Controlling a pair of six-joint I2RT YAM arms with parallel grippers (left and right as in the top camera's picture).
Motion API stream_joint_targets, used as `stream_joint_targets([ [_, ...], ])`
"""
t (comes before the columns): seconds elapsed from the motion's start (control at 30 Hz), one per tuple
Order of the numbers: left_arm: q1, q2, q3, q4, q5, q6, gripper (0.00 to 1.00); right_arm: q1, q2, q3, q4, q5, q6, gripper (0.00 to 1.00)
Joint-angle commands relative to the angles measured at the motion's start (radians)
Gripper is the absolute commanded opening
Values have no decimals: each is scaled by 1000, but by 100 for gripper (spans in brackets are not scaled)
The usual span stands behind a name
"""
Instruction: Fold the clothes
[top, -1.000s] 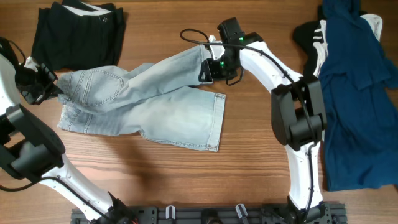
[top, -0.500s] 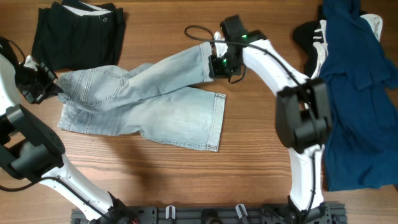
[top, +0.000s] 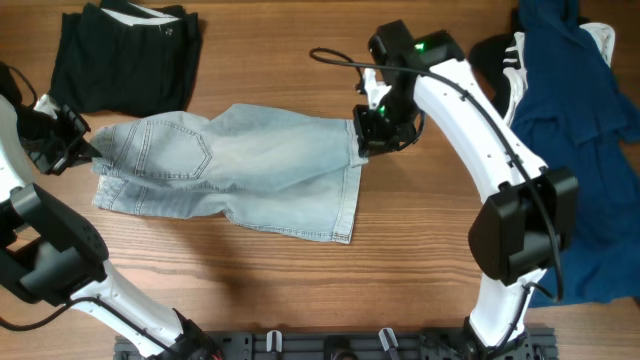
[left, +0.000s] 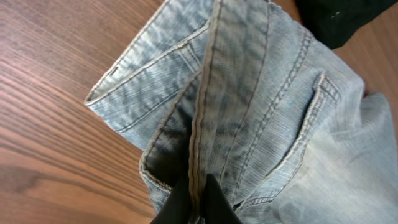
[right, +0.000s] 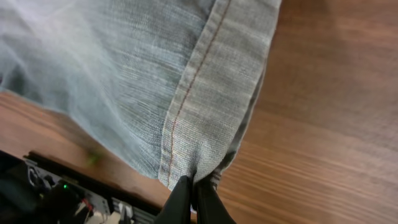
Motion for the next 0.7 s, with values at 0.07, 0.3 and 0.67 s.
stream_joint_targets([
  [0.07,6,-20,-6,-45,-193,-66,4,13,-150,5,-54,23,23,5],
  [0.3,19,-18,-6,-63,-209,-65,4,53,-186,-80,-105,58,12,4],
  [0.67,29,-9,-9,-44,-225,-66,100,137,-185,-303,172,40,50,32],
])
